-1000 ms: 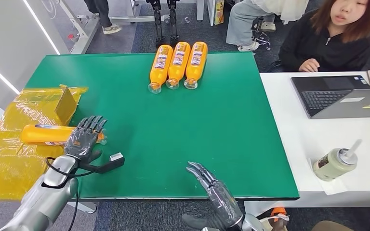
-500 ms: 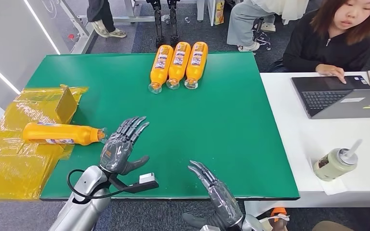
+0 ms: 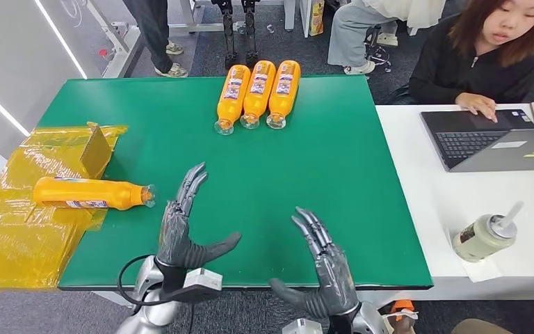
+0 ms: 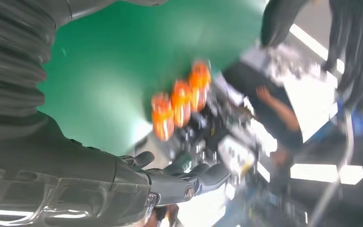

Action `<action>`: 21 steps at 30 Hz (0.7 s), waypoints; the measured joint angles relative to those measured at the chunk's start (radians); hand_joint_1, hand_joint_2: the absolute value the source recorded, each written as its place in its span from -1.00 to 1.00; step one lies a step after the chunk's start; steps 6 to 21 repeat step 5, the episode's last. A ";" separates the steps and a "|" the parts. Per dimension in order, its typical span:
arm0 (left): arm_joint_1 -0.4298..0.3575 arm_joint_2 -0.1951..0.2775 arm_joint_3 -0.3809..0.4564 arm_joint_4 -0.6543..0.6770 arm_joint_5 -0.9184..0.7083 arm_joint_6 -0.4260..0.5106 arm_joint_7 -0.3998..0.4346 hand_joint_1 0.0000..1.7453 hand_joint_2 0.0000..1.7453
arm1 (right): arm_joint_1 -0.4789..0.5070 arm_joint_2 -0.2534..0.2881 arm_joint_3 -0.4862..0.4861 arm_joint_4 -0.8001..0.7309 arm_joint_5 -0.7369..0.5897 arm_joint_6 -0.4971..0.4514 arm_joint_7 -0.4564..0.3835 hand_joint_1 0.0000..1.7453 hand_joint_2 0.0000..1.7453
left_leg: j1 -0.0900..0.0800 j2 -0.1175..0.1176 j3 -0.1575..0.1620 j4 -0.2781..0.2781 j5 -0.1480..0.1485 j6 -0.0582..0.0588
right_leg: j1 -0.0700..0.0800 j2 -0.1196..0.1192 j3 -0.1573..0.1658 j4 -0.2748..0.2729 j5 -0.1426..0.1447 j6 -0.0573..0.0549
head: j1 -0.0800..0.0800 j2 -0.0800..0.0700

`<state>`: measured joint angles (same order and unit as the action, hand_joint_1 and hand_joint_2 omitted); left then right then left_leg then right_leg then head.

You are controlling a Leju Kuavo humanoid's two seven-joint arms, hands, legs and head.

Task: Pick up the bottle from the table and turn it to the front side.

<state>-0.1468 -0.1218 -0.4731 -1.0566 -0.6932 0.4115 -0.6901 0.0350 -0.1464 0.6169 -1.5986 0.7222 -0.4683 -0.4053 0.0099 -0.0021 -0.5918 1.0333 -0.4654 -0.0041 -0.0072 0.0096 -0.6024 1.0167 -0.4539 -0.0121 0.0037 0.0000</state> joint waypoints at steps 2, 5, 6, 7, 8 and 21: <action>0.020 -0.014 -0.031 -0.033 0.152 0.015 -0.009 -1.00 1.00 | 0.005 0.021 -0.012 0.006 -0.037 -0.071 -0.040 -1.00 1.00 | 0.000 0.000 0.000 0.000 0.000 0.000 | 0.000 0.000 0.000 0.000 0.000 0.000 | 0.000 0.000; 0.039 -0.019 -0.067 -0.077 0.329 0.030 -0.011 -1.00 1.00 | 0.019 0.052 -0.025 0.014 -0.102 -0.141 -0.104 -1.00 1.00 | 0.000 0.000 0.000 0.000 -0.001 0.001 | 0.000 0.000 0.000 0.000 0.000 0.000 | 0.000 0.000; 0.039 -0.019 -0.067 -0.077 0.329 0.030 -0.011 -1.00 1.00 | 0.019 0.052 -0.025 0.014 -0.102 -0.141 -0.104 -1.00 1.00 | 0.000 0.000 0.000 0.000 -0.001 0.001 | 0.000 0.000 0.000 0.000 0.000 0.000 | 0.000 0.000; 0.039 -0.019 -0.067 -0.077 0.329 0.030 -0.011 -1.00 1.00 | 0.019 0.052 -0.025 0.014 -0.102 -0.141 -0.104 -1.00 1.00 | 0.000 0.000 0.000 0.000 -0.001 0.001 | 0.000 0.000 0.000 0.000 0.000 0.000 | 0.000 0.000; 0.039 -0.019 -0.067 -0.077 0.329 0.030 -0.011 -1.00 1.00 | 0.019 0.052 -0.025 0.014 -0.102 -0.141 -0.104 -1.00 1.00 | 0.000 0.000 0.000 0.000 -0.001 0.001 | 0.000 0.000 0.000 0.000 0.000 0.000 | 0.000 0.000; 0.039 -0.019 -0.067 -0.077 0.329 0.030 -0.011 -1.00 1.00 | 0.019 0.052 -0.025 0.014 -0.102 -0.141 -0.104 -1.00 1.00 | 0.000 0.000 0.000 0.000 -0.001 0.001 | 0.000 0.000 0.000 0.000 0.000 0.000 | 0.000 0.000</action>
